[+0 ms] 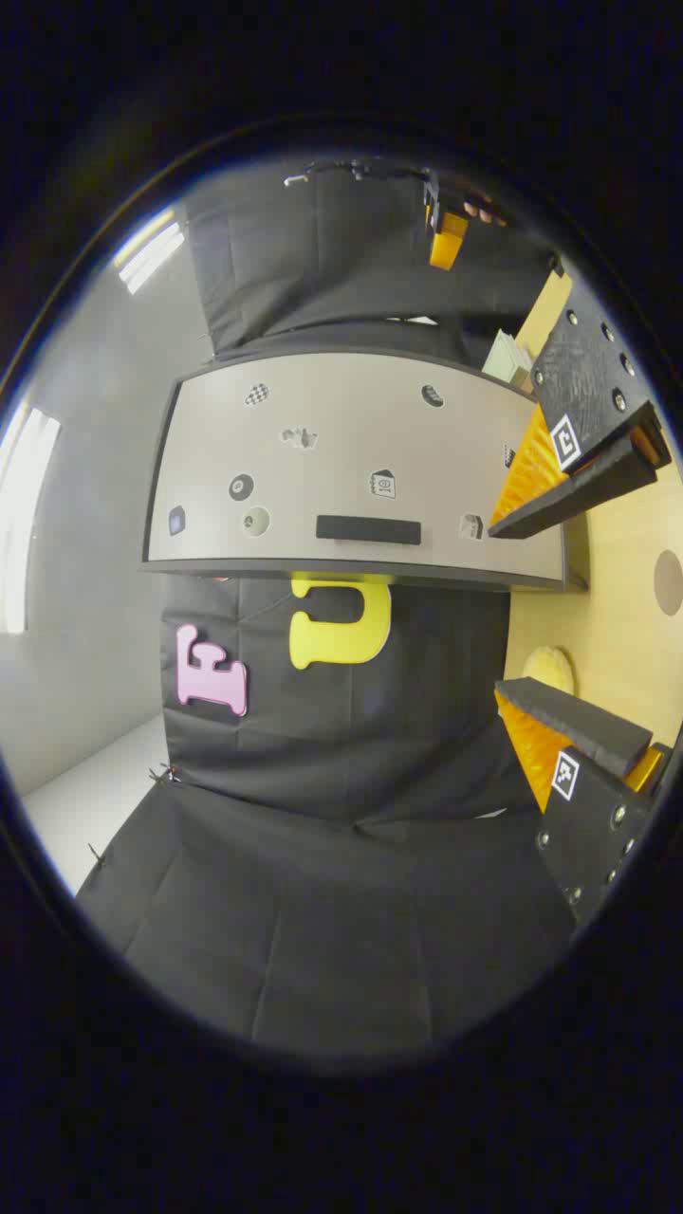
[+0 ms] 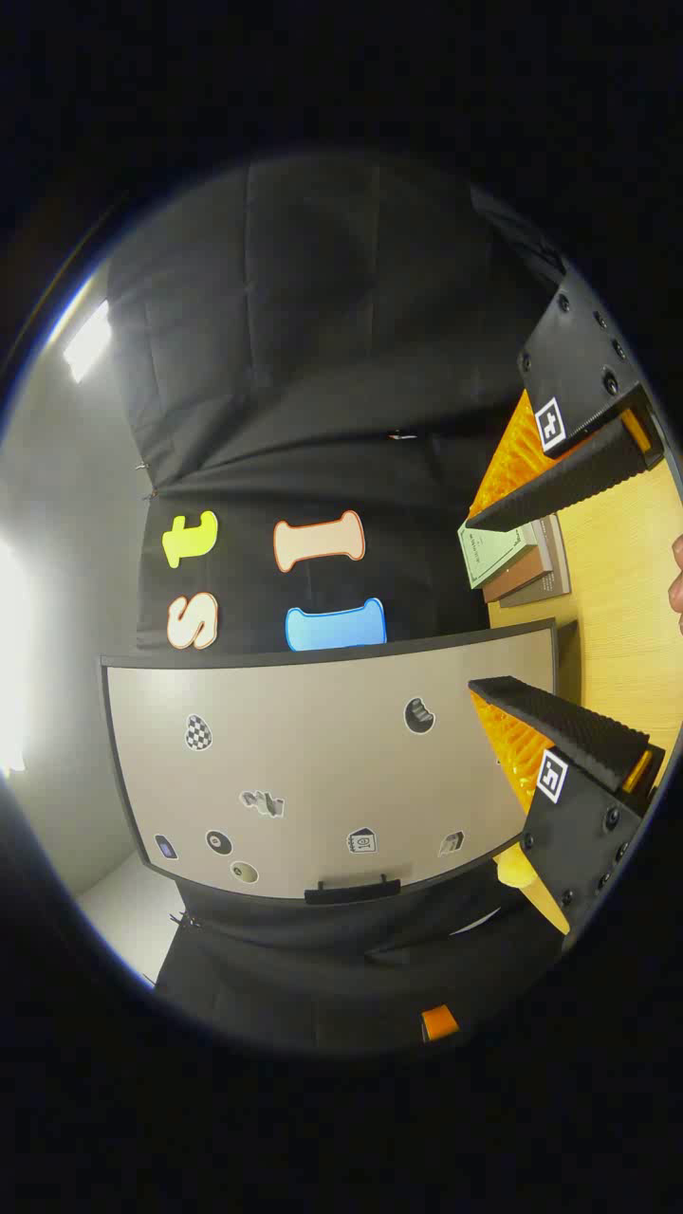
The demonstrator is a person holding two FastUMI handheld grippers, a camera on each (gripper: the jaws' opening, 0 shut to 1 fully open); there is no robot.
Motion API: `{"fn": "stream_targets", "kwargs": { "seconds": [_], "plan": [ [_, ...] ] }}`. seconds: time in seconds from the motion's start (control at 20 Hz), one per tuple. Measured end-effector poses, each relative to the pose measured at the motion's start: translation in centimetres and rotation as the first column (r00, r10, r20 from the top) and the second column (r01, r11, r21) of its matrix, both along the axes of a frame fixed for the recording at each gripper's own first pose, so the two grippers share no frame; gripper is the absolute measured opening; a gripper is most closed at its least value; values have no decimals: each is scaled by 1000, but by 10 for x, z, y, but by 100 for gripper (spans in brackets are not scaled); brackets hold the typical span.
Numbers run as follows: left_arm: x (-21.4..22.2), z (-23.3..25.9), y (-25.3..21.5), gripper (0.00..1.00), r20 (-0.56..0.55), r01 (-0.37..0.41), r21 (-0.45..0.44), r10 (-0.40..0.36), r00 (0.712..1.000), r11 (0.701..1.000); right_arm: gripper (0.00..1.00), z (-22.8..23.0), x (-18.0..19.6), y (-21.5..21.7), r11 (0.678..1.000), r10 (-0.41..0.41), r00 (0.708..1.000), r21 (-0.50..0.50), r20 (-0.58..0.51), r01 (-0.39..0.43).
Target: Open the cabinet door with the right hand, grasp the bottle in the cabinet with the left hand and place it on the coaster, then close the cabinet door with the right hand.
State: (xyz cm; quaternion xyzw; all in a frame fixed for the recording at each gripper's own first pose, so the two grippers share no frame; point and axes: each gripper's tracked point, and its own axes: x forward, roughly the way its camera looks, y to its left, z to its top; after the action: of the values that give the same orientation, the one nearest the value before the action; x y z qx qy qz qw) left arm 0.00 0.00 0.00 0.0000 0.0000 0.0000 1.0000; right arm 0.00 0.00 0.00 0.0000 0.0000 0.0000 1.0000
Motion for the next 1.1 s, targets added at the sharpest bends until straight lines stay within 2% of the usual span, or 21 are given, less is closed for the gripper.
{"fn": "stream_targets", "kwargs": {
  "seconds": [0.3, 0.35, 0.4, 0.45, 0.5, 0.7, 0.75, 0.8, 0.85, 1.0, 1.05, 1.1],
  "plan": [
    [-19, -14, 14, 89, -9, -19, -3, 19, 1000, 1000, 98, 9, -9, 12, 1000, 17, 1000, -6, 13, -17],
    [-22, -15, 16, 91, -8, -23, -4, 23, 1000, 1000, 93, 11, -10, 15, 1000, 19, 1000, -9, 13, -18],
    [-24, -18, 18, 89, -9, -26, -5, 26, 1000, 1000, 93, 10, -11, 17, 1000, 23, 1000, -11, 12, -22],
    [-27, -19, 19, 89, -13, -31, -7, 31, 999, 1000, 98, 10, -11, 20, 1000, 29, 1000, -13, 11, -29],
    [-30, -21, 21, 89, -15, -35, -10, 35, 999, 999, 93, 10, -12, 22, 999, 31, 999, -16, 9, -31],
    [-40, -28, 27, 89, -18, -55, 0, 55, 998, 998, 93, 7, -13, 26, 999, 32, 999, -22, -5, -32],
    [-41, -30, 28, 89, -20, -60, 3, 60, 998, 998, 98, 8, -12, 26, 999, 31, 999, -20, -9, -31],
    [-44, -32, 29, 89, -21, -61, 0, 61, 998, 998, 98, 10, -12, 27, 999, 30, 999, -18, -10, -31],
    [-45, -34, 29, 89, -20, -62, -7, 62, 998, 998, 93, 14, -11, 28, 999, 32, 999, -17, -3, -32],
    [-47, -45, 31, 91, -35, -72, -29, 71, 997, 997, 98, 22, -10, 36, 998, 44, 999, -35, 3, -44],
    [-48, -48, 32, 89, -38, -76, -32, 75, 996, 997, 93, 26, -10, 43, 998, 57, 998, -31, -2, -57],
    [-49, -50, 33, 91, -40, -80, -33, 79, 996, 996, 98, 31, -10, 54, 996, 82, 997, -20, 6, -82]
  ]
}}
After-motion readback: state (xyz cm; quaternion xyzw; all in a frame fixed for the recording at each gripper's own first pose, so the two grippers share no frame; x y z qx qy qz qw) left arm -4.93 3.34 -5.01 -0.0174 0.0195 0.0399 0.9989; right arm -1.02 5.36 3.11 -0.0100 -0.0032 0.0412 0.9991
